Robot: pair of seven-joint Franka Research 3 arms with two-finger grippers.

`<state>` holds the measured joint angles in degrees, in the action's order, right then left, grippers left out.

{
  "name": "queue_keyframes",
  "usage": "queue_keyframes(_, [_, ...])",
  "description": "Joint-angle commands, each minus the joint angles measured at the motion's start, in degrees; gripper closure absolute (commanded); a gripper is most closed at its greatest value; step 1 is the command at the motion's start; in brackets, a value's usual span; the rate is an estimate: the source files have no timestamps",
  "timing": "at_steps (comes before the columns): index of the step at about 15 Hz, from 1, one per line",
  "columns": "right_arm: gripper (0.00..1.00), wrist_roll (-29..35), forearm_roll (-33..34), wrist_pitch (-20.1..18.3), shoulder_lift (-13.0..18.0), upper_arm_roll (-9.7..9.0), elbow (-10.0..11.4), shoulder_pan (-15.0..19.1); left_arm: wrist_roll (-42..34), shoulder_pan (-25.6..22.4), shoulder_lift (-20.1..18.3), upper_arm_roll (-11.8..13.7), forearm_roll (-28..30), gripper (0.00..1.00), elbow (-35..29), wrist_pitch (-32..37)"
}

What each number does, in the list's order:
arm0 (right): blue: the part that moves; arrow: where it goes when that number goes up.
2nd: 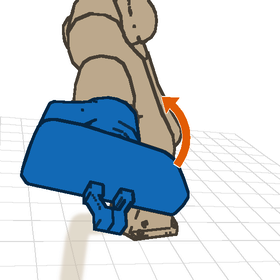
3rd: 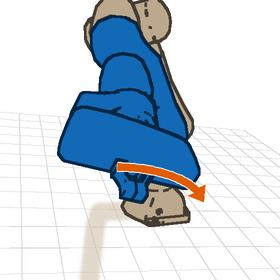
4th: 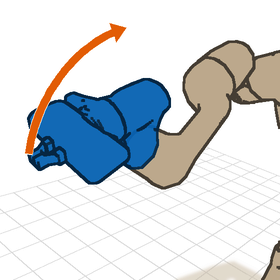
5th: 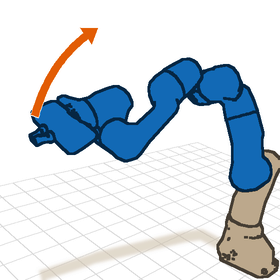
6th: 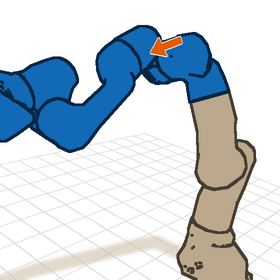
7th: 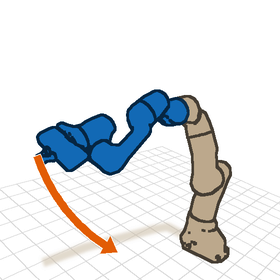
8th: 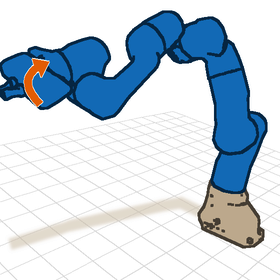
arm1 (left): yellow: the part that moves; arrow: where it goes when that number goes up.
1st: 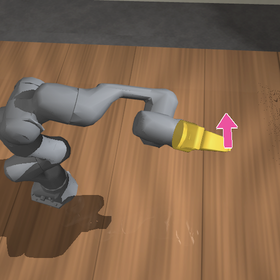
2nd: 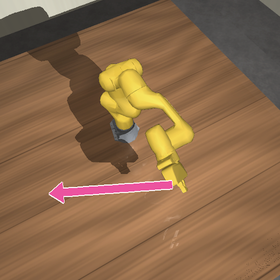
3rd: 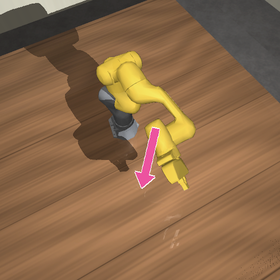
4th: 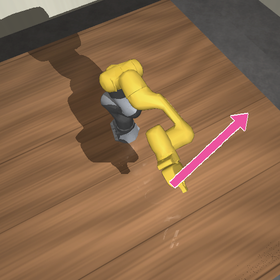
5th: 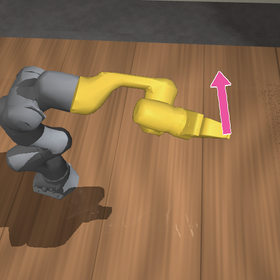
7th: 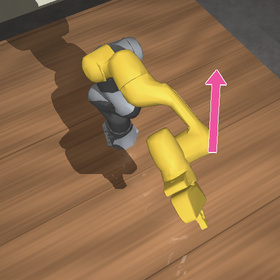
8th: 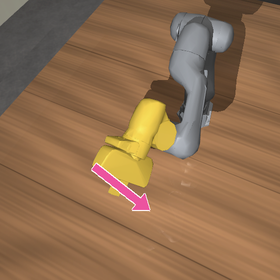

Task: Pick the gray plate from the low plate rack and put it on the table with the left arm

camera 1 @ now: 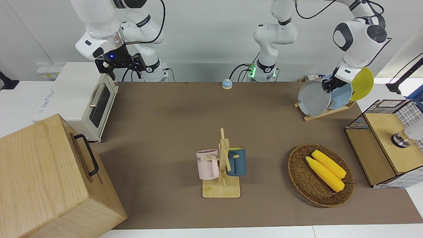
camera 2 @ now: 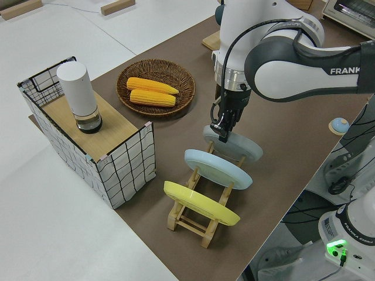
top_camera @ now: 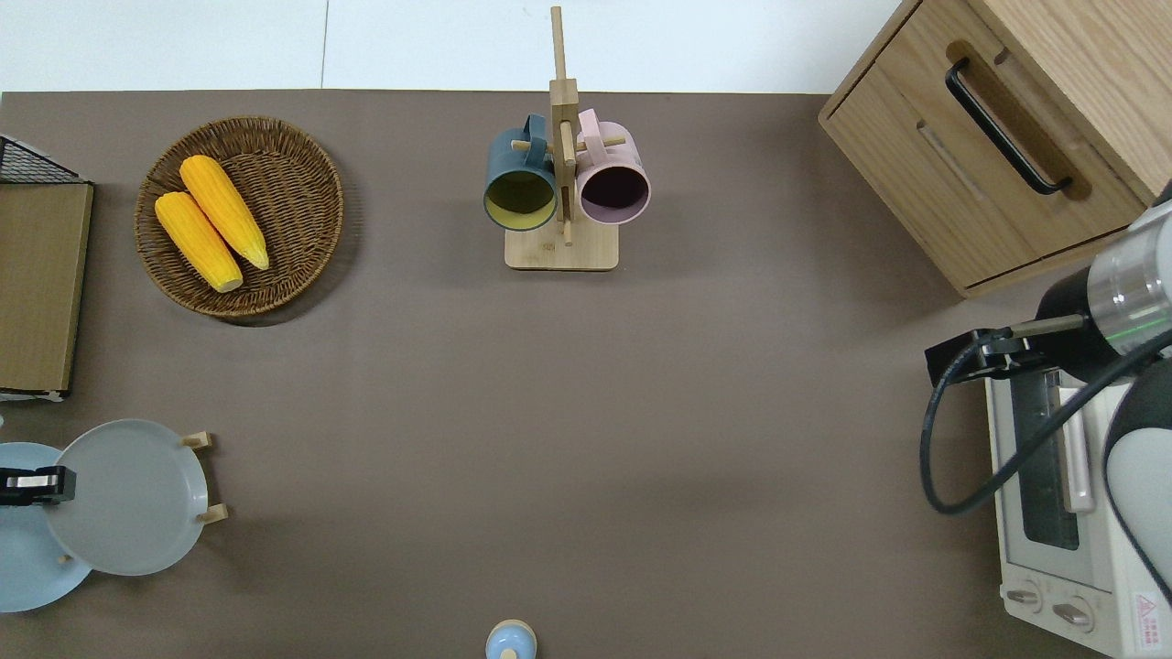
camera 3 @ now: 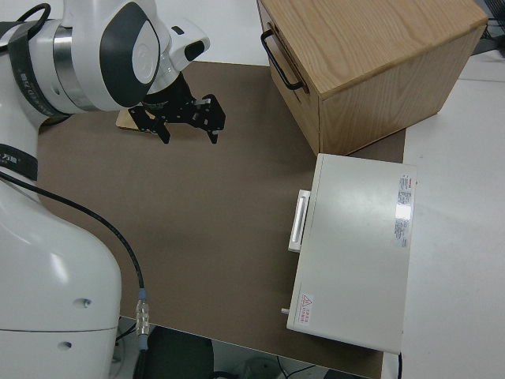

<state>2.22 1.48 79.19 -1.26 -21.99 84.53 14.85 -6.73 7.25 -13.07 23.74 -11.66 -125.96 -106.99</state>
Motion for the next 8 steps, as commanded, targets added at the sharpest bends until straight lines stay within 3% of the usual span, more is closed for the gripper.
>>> queue_keyframes(1, [0.017, 0.68, 0.37, -0.62, 0.12, -1.21, -0.41, 1.32, 0.66, 1.27, -1.96, 0.87, -0.38, 0.91, -1.48, -0.33])
queue_keyframes(8, [0.017, 0.68, 0.37, -0.62, 0.12, -1.21, -0.41, 1.32, 1.54, 1.89, -2.05, 0.78, -0.38, 0.97, -0.69, -0.15])
